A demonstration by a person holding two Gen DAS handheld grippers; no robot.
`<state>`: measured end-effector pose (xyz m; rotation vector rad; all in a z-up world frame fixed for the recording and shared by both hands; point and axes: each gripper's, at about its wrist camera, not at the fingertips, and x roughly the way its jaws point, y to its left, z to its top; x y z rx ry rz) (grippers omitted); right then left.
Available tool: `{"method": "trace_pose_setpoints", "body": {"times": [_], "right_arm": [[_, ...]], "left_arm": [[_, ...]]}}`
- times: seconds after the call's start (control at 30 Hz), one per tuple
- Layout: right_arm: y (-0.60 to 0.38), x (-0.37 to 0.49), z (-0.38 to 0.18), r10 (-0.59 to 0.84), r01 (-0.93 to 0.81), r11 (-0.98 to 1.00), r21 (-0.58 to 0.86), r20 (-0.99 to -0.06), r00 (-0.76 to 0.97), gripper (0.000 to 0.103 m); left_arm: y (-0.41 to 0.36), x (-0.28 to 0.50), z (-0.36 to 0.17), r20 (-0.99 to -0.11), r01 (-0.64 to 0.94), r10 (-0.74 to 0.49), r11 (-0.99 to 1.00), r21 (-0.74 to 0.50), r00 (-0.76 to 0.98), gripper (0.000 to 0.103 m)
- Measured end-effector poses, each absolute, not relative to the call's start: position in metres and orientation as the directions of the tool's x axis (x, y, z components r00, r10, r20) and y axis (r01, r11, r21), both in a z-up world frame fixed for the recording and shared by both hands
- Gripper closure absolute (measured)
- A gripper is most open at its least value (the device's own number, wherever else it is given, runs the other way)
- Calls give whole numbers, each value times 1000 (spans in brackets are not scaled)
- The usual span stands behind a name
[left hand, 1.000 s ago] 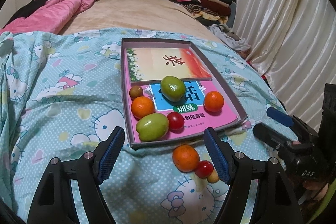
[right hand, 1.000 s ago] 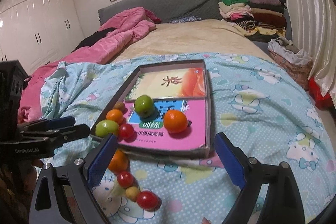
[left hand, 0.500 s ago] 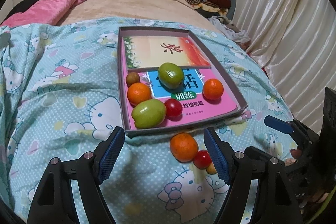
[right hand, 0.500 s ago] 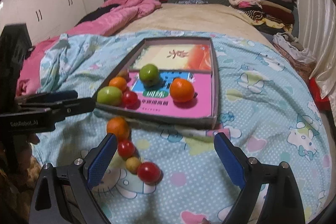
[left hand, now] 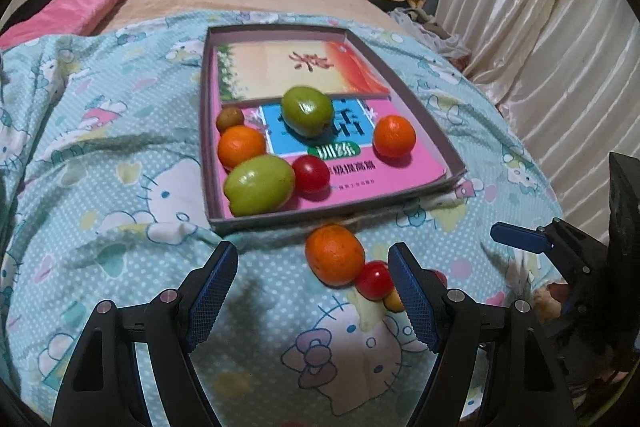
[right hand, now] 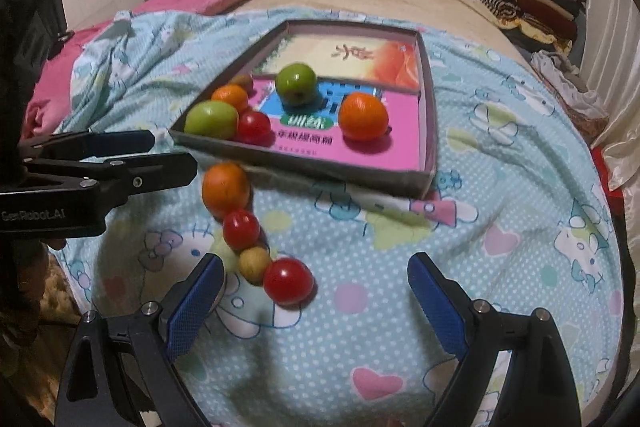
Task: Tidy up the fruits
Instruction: 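Withdraw both open tools toward the loose fruit on the bedspread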
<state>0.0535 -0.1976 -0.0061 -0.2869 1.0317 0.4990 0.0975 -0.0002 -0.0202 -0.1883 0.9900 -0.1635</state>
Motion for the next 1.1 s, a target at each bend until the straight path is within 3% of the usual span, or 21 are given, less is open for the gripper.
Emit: {"method": "trace_pose_setpoints", "body": {"times": [0.1, 0.47, 0.73, 1.1], "right_arm": [[-197, 55, -14, 233, -520, 854, -4, -891, 389, 11], [-186, 56, -34, 184, -554, 832, -26, -930, 318, 42], [-183, 61, -39, 191, -565, 825, -12, -935, 299, 50], [-188, 76, -39, 244, -539, 841, 43, -920, 307, 55]], "left_arm": [[-4, 99, -25, -822, 59, -226, 972, -229, 523, 24], [-8, 110, -44, -849, 60, -256, 964, -258, 463, 28], [-11, 117, -52, -855, 60, -277, 958, -280, 439, 37], [-9, 131, -60, -844, 34, -334, 935, -353, 421, 40]]}}
